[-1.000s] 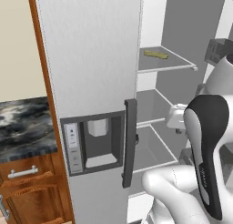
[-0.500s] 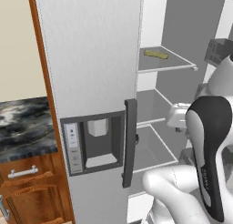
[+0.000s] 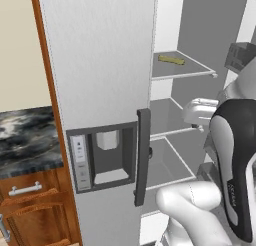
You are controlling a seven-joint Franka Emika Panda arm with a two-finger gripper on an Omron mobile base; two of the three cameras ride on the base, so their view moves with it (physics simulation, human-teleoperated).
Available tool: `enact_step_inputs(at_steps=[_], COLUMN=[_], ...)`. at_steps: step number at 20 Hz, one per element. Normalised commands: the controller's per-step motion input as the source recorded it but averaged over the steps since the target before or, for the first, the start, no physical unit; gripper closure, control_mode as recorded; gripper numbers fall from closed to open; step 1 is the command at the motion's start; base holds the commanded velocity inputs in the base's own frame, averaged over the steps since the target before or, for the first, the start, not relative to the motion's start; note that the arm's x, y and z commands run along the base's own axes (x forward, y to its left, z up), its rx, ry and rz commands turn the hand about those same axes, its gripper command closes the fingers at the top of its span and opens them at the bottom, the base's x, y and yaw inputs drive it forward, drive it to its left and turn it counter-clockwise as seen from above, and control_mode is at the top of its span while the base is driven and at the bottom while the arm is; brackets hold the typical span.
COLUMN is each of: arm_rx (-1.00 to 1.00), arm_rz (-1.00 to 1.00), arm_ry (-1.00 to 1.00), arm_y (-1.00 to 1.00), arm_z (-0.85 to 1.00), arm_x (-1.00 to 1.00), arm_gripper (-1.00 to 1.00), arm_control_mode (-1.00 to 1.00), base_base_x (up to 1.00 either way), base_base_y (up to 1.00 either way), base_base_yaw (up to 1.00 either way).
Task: Pick the egg and butter from the fridge and place them by the bowl for mixing.
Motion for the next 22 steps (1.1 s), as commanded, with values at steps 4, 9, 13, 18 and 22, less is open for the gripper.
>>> enact_step_inputs(at_steps=[4, 9, 13, 18, 22], arm_rx=[0.00, 0.00, 0.00, -0.01, -0.12], arm_rz=[0.08, 0.08, 0.03, 0.00, 0.00], arm_ry=[-0.28, -0.26, -0.12, 0.00, 0.00], arm_y=[0.00, -0.13, -0.19, -0.18, -0.15], arm_z=[0.34, 0.24, 0.15, 0.25, 0.13], arm_x=[0.16, 0.27, 0.45, 0.59, 0.50], arm_gripper=[-1.00, -1.00, -1.00, -1.00, -1.00], arm_control_mode=[-1.00, -1.00, -1.00, -1.00, -1.00], base_base_x=[0.00, 0.00, 0.00, 0.00, 0.00], base_base_y=[0.00, 0.00, 0.00, 0.00, 0.00], base_base_yaw=[0.00, 0.00, 0.00, 0.00, 0.00])
